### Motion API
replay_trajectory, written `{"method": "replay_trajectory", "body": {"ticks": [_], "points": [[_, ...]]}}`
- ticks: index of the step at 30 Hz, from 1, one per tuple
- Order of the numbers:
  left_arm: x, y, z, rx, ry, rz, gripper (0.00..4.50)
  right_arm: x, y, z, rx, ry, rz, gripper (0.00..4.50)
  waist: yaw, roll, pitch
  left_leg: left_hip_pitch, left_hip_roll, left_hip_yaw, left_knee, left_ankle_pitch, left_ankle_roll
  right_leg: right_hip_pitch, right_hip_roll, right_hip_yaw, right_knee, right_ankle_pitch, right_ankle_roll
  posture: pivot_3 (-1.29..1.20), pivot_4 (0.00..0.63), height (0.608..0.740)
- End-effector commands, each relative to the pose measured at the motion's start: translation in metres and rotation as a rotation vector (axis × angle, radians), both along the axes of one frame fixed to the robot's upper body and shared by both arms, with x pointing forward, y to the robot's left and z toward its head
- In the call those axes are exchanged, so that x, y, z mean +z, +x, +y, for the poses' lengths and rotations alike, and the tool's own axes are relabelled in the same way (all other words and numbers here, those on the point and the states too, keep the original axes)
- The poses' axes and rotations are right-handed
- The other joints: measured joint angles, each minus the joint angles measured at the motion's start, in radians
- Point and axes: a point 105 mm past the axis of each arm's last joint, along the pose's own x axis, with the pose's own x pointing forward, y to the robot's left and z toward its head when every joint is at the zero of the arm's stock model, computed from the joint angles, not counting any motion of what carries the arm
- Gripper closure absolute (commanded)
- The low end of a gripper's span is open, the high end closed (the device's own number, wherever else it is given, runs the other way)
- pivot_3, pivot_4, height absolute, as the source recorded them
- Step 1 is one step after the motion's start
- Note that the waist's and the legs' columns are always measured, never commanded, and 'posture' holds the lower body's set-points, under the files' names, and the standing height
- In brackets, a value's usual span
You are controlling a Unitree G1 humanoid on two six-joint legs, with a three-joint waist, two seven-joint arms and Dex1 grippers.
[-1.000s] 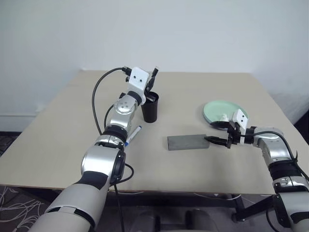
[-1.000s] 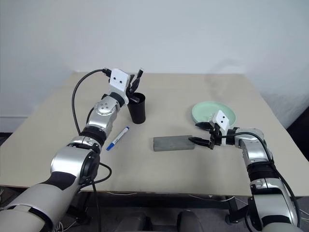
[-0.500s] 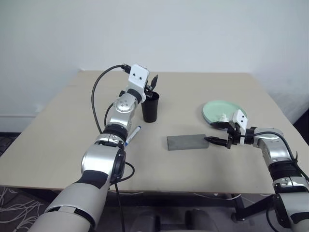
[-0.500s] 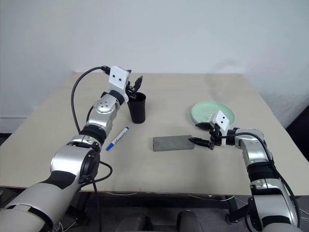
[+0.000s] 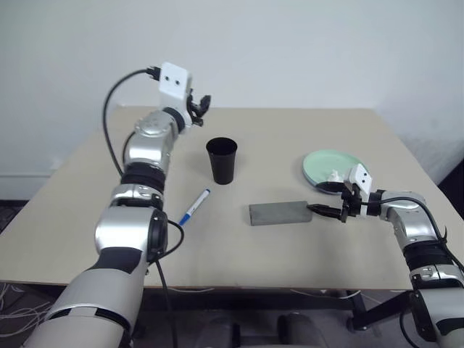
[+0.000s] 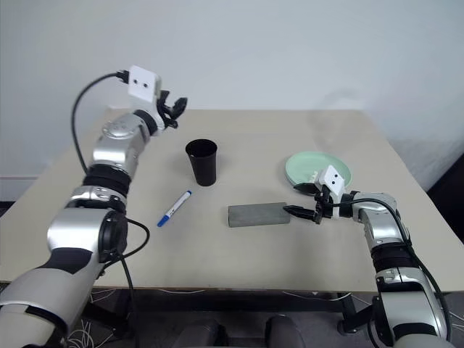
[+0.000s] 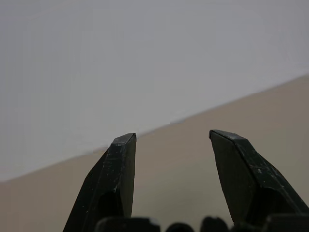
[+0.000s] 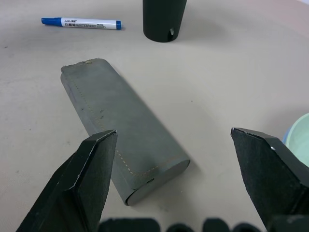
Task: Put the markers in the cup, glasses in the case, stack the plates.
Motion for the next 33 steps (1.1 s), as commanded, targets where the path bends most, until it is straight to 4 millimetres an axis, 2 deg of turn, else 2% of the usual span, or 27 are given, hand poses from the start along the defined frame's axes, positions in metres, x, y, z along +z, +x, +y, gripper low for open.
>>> {"method": "replay_trajectory", "body": {"ticks": [1,7,12,18,22,28,33], "points": [[0.012,-0.007,-0.001,-0.048,0.058,0.087,1.99,0.019,0.007,0.001,0.014,-0.007,-0.067,0.41,-0.004,0.000,0.000,0.000,0.000,0.000,0.000,0.000,0.000,0.000,0.000,0.000,0.000,0.000,0.000,0.00,0.000,0.733],[0.007,-0.032,-0.002,-0.118,0.089,0.251,1.99,0.019,0.009,0.002,0.023,-0.012,-0.068,0.41,-0.011,0.000,0.000,0.000,0.000,0.000,-0.001,0.000,-0.001,-0.001,0.000,0.000,0.000,0.000,0.000,0.00,0.000,0.733],[-0.014,-0.054,0.007,-0.130,0.166,0.347,1.99,0.018,0.008,0.002,0.029,-0.019,-0.068,0.41,-0.014,0.000,0.000,0.001,0.001,0.000,-0.002,0.000,-0.001,-0.002,0.000,0.001,0.001,0.000,0.000,0.00,0.000,0.733],[-0.047,-0.075,0.021,-0.095,0.164,0.470,1.99,0.017,0.008,0.000,0.029,-0.023,-0.068,0.41,-0.017,0.000,0.000,0.001,0.003,0.000,-0.002,0.000,-0.002,-0.002,0.000,0.001,0.001,0.000,0.000,0.00,0.000,0.733],[-0.084,-0.090,0.027,-0.075,0.150,0.582,1.99,0.016,0.009,0.001,0.030,-0.025,-0.066,0.41,-0.017,0.000,0.000,0.001,0.003,0.000,-0.002,0.000,-0.002,-0.002,0.000,0.002,0.001,0.000,0.000,0.00,0.000,0.733],[-0.127,-0.100,0.026,-0.071,0.120,0.717,1.99,0.016,0.011,0.005,0.038,-0.024,-0.064,0.41,-0.016,0.000,0.000,0.001,0.003,0.000,-0.002,0.001,-0.003,-0.002,0.000,0.002,0.001,0.000,0.000,0.00,0.000,0.733],[-0.144,-0.099,0.019,-0.095,0.120,0.773,1.99,0.015,0.011,0.007,0.044,-0.023,-0.063,0.41,-0.016,0.000,0.000,0.001,0.002,0.000,-0.002,0.001,-0.003,-0.001,0.000,0.002,0.001,0.000,0.000,0.00,0.000,0.733]]}}
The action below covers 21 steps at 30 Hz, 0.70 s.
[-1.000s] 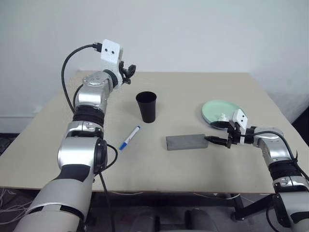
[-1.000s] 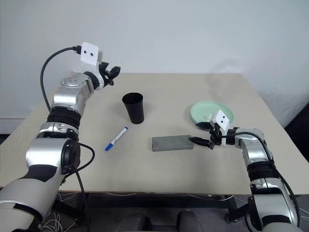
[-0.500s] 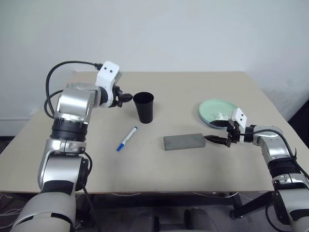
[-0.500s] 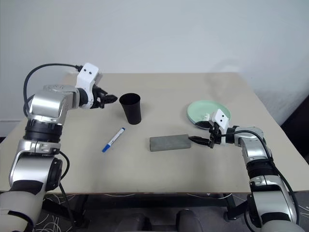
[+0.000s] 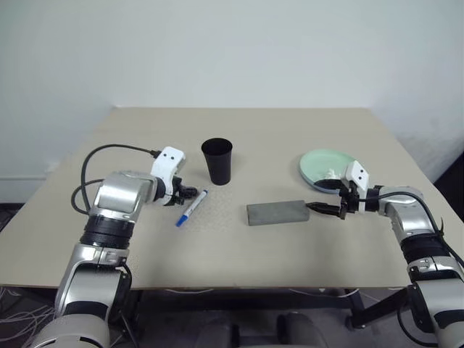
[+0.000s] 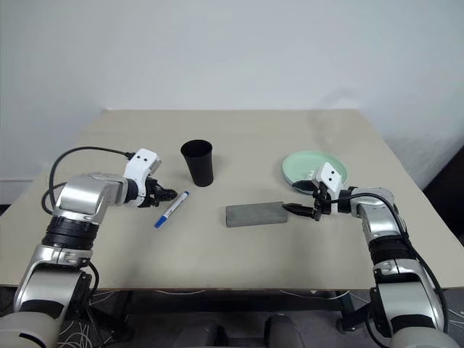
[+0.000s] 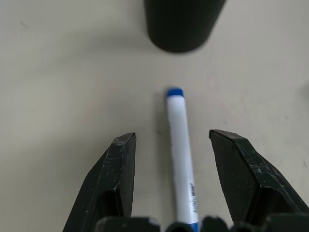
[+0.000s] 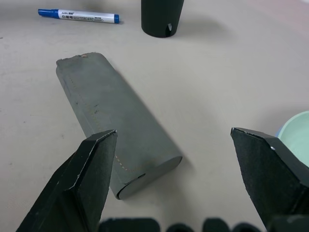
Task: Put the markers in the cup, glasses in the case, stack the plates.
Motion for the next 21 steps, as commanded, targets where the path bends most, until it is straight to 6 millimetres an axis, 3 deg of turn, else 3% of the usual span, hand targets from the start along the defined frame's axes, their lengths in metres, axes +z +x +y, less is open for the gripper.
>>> {"method": "replay_trajectory", "body": {"ticks": [1,13,16,21], "points": [[0.004,0.006,-0.005,-0.029,0.006,-0.017,1.99,0.016,0.005,0.004,0.019,0.010,-0.061,0.41,0.000,0.000,0.000,0.000,-0.001,0.000,0.000,0.000,0.000,0.000,0.000,0.000,0.000,0.000,0.000,0.00,0.000,0.733],[-0.012,0.016,-0.005,-0.055,0.088,0.008,1.99,0.015,0.002,0.001,0.012,0.014,-0.058,0.41,0.001,0.000,0.000,0.000,-0.001,0.000,0.000,0.000,0.000,0.000,0.000,0.000,0.000,0.000,0.000,0.00,0.000,0.733],[-0.016,0.016,-0.007,-0.072,0.100,0.018,2.61,0.015,0.002,0.001,0.010,0.013,-0.058,0.41,0.001,0.000,0.000,0.000,-0.001,0.000,0.000,0.000,0.000,0.000,0.000,0.000,0.000,0.000,0.000,0.00,0.000,0.733],[-0.019,0.014,-0.009,-0.089,0.103,0.029,4.26,0.015,0.002,0.000,0.008,0.013,-0.058,0.41,0.001,0.000,0.000,0.000,-0.001,0.000,0.000,0.000,0.000,0.000,0.000,0.000,0.000,0.000,0.000,0.00,0.000,0.733]]}}
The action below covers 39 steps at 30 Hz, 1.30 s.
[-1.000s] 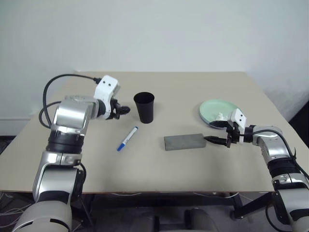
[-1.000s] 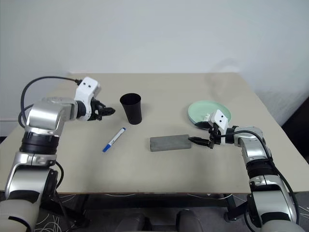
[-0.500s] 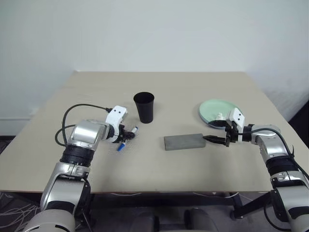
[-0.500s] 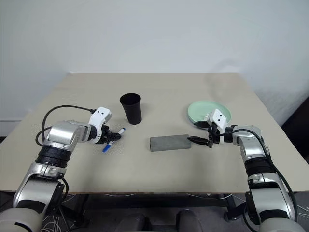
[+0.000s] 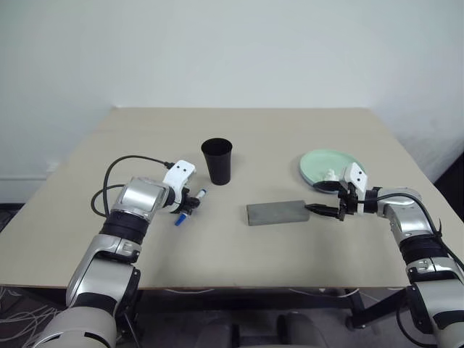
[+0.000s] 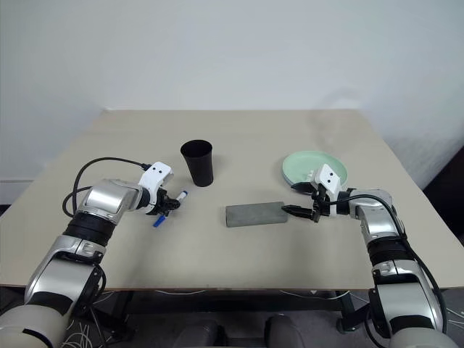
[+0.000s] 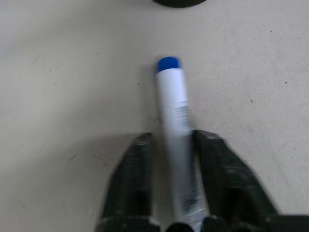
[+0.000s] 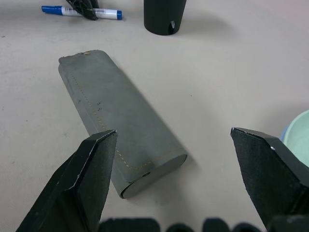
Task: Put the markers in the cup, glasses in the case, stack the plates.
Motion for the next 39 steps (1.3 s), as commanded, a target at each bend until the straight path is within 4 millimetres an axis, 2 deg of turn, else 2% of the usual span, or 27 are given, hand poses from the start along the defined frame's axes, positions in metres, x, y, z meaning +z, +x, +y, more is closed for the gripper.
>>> {"method": "replay_trajectory", "body": {"ticks": [1,9,13,15,18,20,22,26,29,32,35,39], "points": [[0.005,0.003,-0.005,-0.023,-0.002,-0.009,4.39,0.017,0.004,0.000,0.006,0.013,-0.061,0.41,0.000,0.000,0.000,0.000,0.000,0.000,0.000,0.000,0.000,0.000,0.000,0.000,0.000,0.000,0.000,0.00,0.000,0.733],[0.006,0.002,-0.008,-0.041,-0.017,-0.018,4.39,0.017,0.005,0.000,0.007,0.010,-0.063,0.41,0.000,0.000,0.000,0.000,0.000,0.000,0.000,0.000,0.000,0.000,0.000,0.000,0.000,0.000,0.000,0.00,0.000,0.733],[0.033,-0.002,-0.041,-0.244,-0.106,-0.128,4.39,0.018,0.006,0.000,0.008,0.008,-0.065,0.41,0.000,0.000,0.000,-0.001,0.001,0.000,0.000,0.000,0.000,0.000,0.000,0.000,0.000,0.000,0.000,0.00,0.000,0.733],[0.046,-0.011,-0.060,-0.374,-0.146,-0.175,4.39,0.019,0.006,0.000,0.008,0.007,-0.065,0.41,0.000,0.000,0.000,-0.002,0.002,0.000,0.000,0.000,0.000,-0.001,0.000,0.000,-0.001,0.000,0.000,0.00,0.000,0.733],[0.071,-0.027,-0.092,-0.619,-0.177,-0.347,4.39,0.019,0.007,0.000,0.007,0.007,-0.066,0.41,0.000,0.000,0.000,-0.002,0.003,0.000,0.000,0.000,0.000,-0.002,-0.001,0.000,-0.001,0.000,0.000,0.00,0.000,0.733],[0.087,-0.029,-0.106,-0.680,-0.214,-0.444,4.39,0.019,0.008,0.001,0.007,0.008,-0.068,0.41,0.001,0.000,0.000,-0.002,0.003,0.000,-0.001,0.000,0.000,-0.002,-0.001,0.001,-0.001,-0.001,-0.001,0.00,0.000,0.733],[0.103,-0.020,-0.116,-0.678,-0.248,-0.552,4.39,0.019,0.008,0.002,0.008,0.010,-0.069,0.41,0.005,0.000,0.000,-0.001,0.003,0.001,-0.001,0.000,0.000,-0.001,-0.001,0.001,-0.001,-0.001,-0.002,0.00,0.000,0.733],[0.134,0.011,-0.125,-0.597,-0.226,-0.786,4.39,0.019,0.008,0.002,0.008,0.012,-0.072,0.41,0.009,0.000,0.000,-0.001,0.001,0.001,0.001,0.002,0.001,0.000,0.000,0.001,-0.001,-0.001,-0.002,0.00,0.000,0.733],[0.154,0.033,-0.125,-0.511,-0.207,-0.925,4.39,0.019,0.009,0.003,0.006,0.013,-0.076,0.41,0.009,0.000,0.000,0.000,0.000,0.001,0.002,0.003,0.001,0.002,0.000,0.001,-0.001,-0.001,-0.002,0.00,0.000,0.733],[0.175,0.059,-0.115,-0.369,-0.156,-1.069,4.39,0.020,0.009,0.004,0.003,0.015,-0.081,0.41,0.008,0.000,0.000,0.000,-0.001,0.001,0.002,0.003,0.002,0.002,0.000,0.001,-0.001,0.000,0.000,0.00,0.000,0.733],[0.180,0.075,-0.105,-0.260,-0.106,-1.133,4.39,0.020,0.009,0.003,-0.002,0.016,-0.085,0.41,0.008,0.000,0.000,0.000,-0.001,0.001,0.001,0.003,0.002,0.002,0.000,0.001,-0.001,0.000,0.000,0.00,0.000,0.733],[0.176,0.083,-0.094,-0.174,-0.071,-1.184,4.39,0.022,0.009,0.000,-0.015,0.016,-0.091,0.41,0.010,0.000,0.000,-0.001,-0.002,0.000,0.000,0.003,0.002,0.001,0.000,0.000,-0.001,0.000,0.000,0.00,0.000,0.733]]}}
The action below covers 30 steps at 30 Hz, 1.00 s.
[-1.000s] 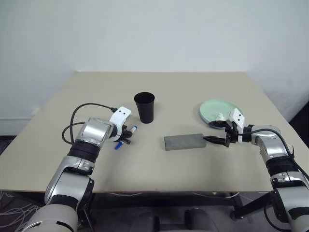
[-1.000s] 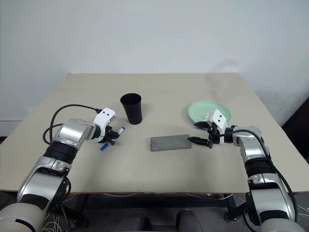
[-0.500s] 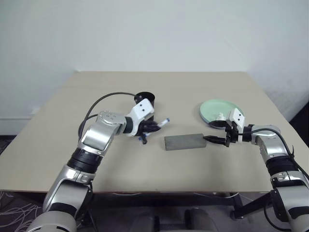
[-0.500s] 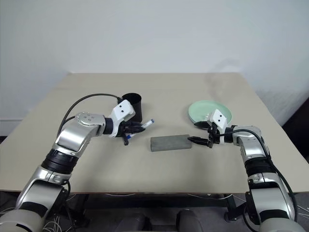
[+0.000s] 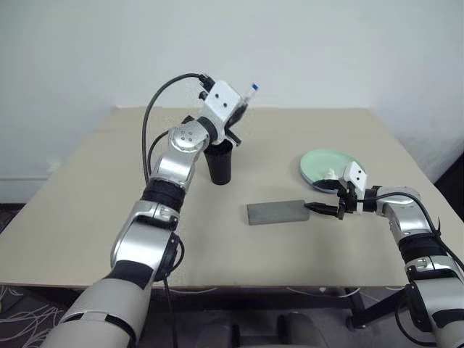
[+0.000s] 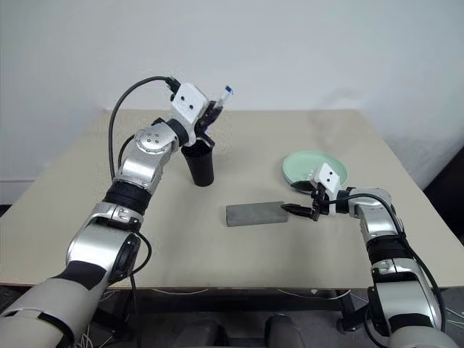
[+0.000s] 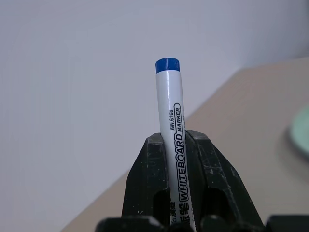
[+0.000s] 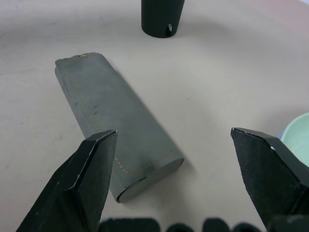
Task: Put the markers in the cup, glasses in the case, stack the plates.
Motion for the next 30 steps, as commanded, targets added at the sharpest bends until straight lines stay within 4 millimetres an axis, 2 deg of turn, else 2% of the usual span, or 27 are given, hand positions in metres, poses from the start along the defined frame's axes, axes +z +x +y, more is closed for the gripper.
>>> {"method": "replay_trajectory", "body": {"ticks": [1,7,14,19,28,30], "points": [[0.016,0.004,0.007,0.055,-0.035,-0.097,4.39,0.020,0.006,-0.001,-0.008,0.017,-0.076,0.41,0.000,0.000,0.000,0.000,0.000,0.000,0.000,0.000,0.000,0.000,0.000,0.000,0.000,0.000,0.000,0.00,0.000,0.733],[0.000,0.008,0.020,0.130,-0.082,-0.073,4.39,0.020,0.004,-0.002,-0.014,0.020,-0.076,0.41,0.001,0.000,0.000,-0.001,-0.001,-0.001,0.000,-0.001,0.000,0.000,-0.001,0.000,-0.001,0.000,0.001,0.00,0.000,0.733],[-0.003,0.005,0.021,0.112,-0.201,-0.080,4.39,0.019,0.004,0.000,-0.012,0.020,-0.073,0.41,0.001,0.000,0.000,-0.001,-0.001,-0.001,0.000,-0.001,0.000,0.000,-0.001,-0.001,-0.001,0.001,0.001,0.00,0.000,0.733],[-0.007,0.005,0.019,0.105,-0.210,-0.072,4.39,0.021,0.006,0.002,-0.011,0.022,-0.077,0.41,0.001,0.000,0.000,-0.001,-0.001,-0.001,0.000,-0.001,0.000,0.000,-0.001,-0.001,0.000,0.001,0.001,0.00,0.000,0.733],[-0.011,0.006,0.023,0.123,-0.225,-0.054,1.31,0.020,0.006,0.002,-0.012,0.021,-0.079,0.41,0.001,0.000,0.000,-0.001,-0.001,-0.001,0.000,-0.001,0.000,0.000,-0.001,-0.001,0.000,0.001,0.001,0.00,0.000,0.733],[-0.011,0.005,0.022,0.116,-0.233,-0.052,1.31,0.020,0.005,0.002,-0.012,0.022,-0.079,0.41,0.001,0.000,0.000,-0.001,-0.001,-0.001,0.000,-0.001,0.000,0.000,-0.001,-0.001,0.000,0.001,0.001,0.00,0.000,0.733]]}}
